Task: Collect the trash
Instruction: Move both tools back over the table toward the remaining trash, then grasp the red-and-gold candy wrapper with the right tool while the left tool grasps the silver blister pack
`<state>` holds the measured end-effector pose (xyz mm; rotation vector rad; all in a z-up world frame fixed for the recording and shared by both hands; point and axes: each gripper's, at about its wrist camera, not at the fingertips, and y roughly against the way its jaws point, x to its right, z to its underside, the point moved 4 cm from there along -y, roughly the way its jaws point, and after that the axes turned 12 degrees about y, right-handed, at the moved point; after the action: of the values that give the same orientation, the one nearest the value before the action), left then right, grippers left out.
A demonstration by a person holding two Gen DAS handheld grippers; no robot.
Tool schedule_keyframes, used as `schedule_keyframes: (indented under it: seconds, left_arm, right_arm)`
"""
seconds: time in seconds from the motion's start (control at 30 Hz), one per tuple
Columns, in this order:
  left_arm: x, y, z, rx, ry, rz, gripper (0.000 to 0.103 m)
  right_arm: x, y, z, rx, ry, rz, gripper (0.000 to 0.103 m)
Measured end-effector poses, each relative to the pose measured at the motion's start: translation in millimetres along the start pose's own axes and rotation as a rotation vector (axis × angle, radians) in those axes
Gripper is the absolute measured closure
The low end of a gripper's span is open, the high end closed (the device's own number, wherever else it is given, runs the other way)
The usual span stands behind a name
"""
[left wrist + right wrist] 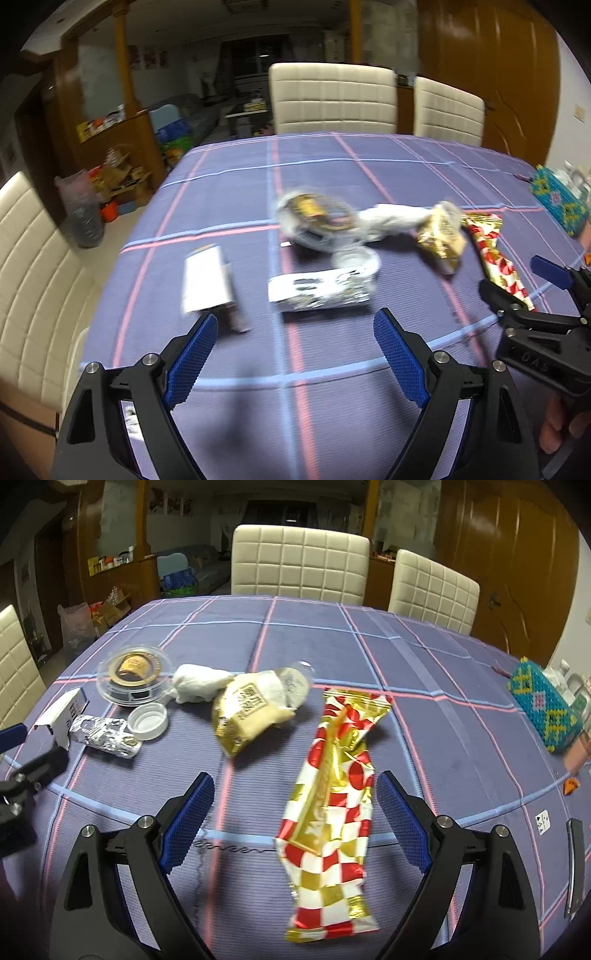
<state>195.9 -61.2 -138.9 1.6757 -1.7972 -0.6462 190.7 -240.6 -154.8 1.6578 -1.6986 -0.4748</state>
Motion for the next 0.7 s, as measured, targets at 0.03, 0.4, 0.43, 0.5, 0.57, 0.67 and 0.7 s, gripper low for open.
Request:
schedule_keyframes:
  seconds: [0.03, 0.4, 0.43, 0.5, 0.57, 0.67, 0.7]
  left_arm:
    - [8, -4, -1, -0.002, -0.013, 0.003, 0.019]
    - [8, -46, -10, -0.082, 0.026, -0.073, 0.019]
    - [7, -48, -11, -0.088, 0.025, -0.069, 0.019]
    - [10, -52, -11, -0.1, 0.022, -0.054, 0.019]
    - [12, -55, -11, -0.106, 0.019, -0.045, 0.019]
    - [15, -60, -11, -0.115, 0.015, -0.052, 0.019]
    - [15, -61, -11, -0.118, 0.019, -0.053, 0.019]
  right_arm:
    - [4, -1, 1, -0.001, -0.009, -0.002, 0.015]
    - [20, -16, 6, -0.038, -0.034, -0.008, 0.014]
    - [20, -20, 7, -0.054, -0.036, -0.004, 0.014]
    - [20, -24, 9, -0.078, -0.042, -0.01, 0.015]
    - [21, -28, 9, -0.098, -0.056, -0.017, 0.016]
    - [21, -36, 11, -0.134, -0.071, -0.045, 0.034]
    - [20, -37, 12, -0.138, -0.079, -0.062, 0.04]
